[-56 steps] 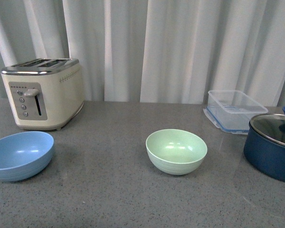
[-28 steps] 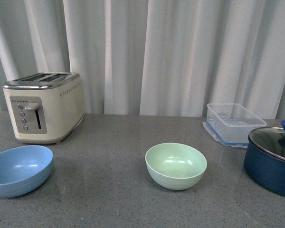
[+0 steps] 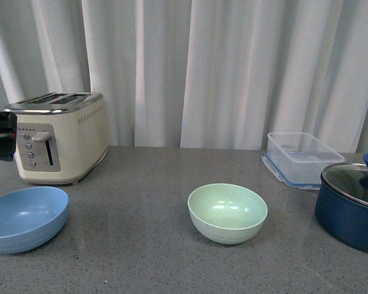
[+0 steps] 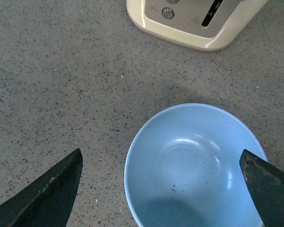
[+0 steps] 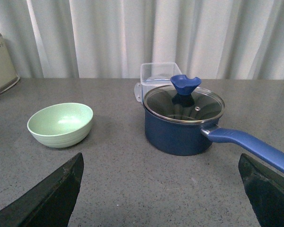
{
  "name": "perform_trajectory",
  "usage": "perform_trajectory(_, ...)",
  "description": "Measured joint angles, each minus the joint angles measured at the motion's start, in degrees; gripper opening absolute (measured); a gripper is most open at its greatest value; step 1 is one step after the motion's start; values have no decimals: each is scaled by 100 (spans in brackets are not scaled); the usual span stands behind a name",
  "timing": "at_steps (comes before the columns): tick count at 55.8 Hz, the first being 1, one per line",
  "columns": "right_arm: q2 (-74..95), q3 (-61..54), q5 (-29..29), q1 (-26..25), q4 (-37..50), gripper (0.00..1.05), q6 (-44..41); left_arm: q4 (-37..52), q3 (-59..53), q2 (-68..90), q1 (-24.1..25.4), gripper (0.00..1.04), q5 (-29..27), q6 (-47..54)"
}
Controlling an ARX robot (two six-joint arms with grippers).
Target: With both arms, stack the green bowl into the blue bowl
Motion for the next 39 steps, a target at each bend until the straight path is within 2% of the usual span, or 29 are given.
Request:
perform_trajectory(35, 0, 0, 0, 0, 0, 95, 0, 184, 352, 1357, 52, 98, -157, -334)
perform_trajectory(39, 0, 0, 0, 0, 0, 95, 0, 269, 343, 1392, 50, 89, -216, -332)
